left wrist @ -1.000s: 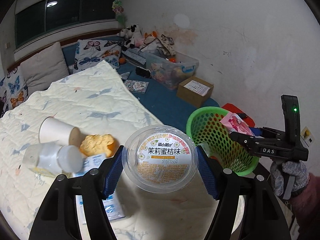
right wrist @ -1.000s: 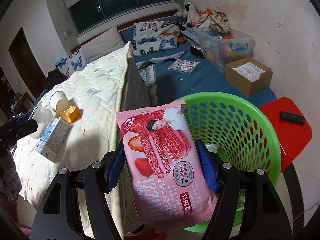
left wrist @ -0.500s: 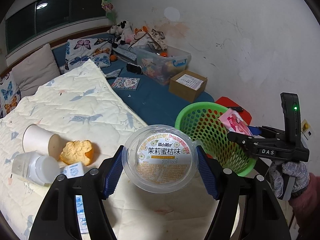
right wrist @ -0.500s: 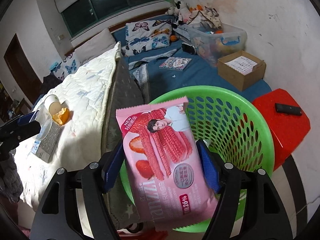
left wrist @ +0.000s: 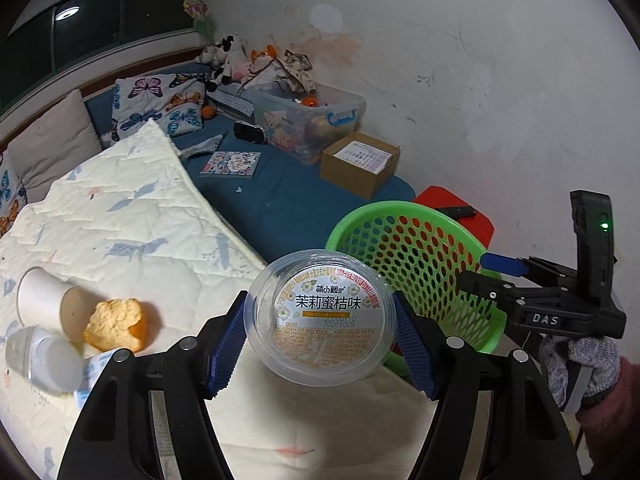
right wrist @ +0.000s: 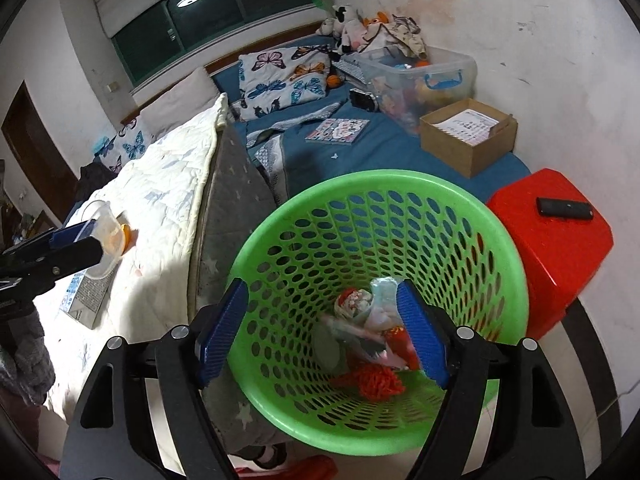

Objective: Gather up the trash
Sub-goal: 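Lower the jelly cup into the wastebasket and open the left gripper, then return to the bed and grasp the white milk carton with the left gripper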

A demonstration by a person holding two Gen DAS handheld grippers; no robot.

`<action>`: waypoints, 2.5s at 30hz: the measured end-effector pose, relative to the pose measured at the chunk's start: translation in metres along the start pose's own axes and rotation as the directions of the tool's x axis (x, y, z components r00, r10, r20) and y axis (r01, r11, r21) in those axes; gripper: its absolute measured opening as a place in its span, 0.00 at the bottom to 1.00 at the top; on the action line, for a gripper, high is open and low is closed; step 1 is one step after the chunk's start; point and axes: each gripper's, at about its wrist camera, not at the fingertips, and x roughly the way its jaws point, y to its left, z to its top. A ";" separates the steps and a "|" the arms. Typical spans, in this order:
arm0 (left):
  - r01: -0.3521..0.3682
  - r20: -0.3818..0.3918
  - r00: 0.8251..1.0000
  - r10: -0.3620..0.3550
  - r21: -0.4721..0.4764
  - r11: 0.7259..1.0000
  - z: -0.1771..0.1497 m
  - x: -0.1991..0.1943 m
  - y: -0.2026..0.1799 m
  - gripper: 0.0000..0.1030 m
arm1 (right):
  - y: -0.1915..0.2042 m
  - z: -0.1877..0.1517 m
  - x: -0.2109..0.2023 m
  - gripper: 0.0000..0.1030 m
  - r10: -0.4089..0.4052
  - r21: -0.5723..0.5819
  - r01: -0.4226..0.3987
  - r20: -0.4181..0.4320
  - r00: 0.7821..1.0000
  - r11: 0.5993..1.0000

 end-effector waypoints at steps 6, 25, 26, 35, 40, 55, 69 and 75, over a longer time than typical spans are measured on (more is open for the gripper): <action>0.027 -0.024 0.999 -0.027 0.019 0.999 0.009 0.020 -0.015 0.65 | -0.007 -0.005 -0.013 0.74 -0.034 0.006 0.034 0.019 0.999 0.999; 0.133 -0.101 0.987 -0.128 0.042 0.990 0.020 0.077 -0.063 0.72 | -0.021 -0.018 -0.038 0.74 -0.084 0.051 0.081 0.045 0.995 0.995; 0.132 -0.100 0.987 -0.128 0.042 0.990 0.019 0.077 -0.064 0.72 | -0.021 -0.018 -0.039 0.74 -0.087 0.052 0.085 0.046 0.995 0.995; 0.122 -0.074 0.990 -0.119 0.033 0.992 0.014 0.059 -0.056 0.73 | -0.016 -0.018 -0.045 0.74 -0.085 0.037 0.083 0.054 0.995 0.996; 0.070 -0.029 0.997 -0.070 0.024 0.997 0.010 0.032 -0.040 0.73 | 0.002 -0.013 -0.044 0.74 -0.063 -0.002 0.064 0.059 0.996 0.998; -0.242 0.021 0.968 0.251 -0.197 0.950 -0.031 -0.046 0.066 0.79 | 0.065 0.005 -0.018 0.75 0.047 -0.121 -0.041 0.042 0.998 0.992; -0.364 -0.125 0.931 0.342 -0.310 0.878 -0.067 -0.038 0.121 0.89 | 0.105 0.010 0.004 0.76 0.122 -0.189 -0.119 0.003 0.993 0.975; -0.375 -0.168 0.926 0.339 -0.288 0.881 -0.067 -0.022 0.123 0.89 | 0.108 0.009 0.009 0.76 0.125 -0.190 -0.124 -0.010 0.992 0.974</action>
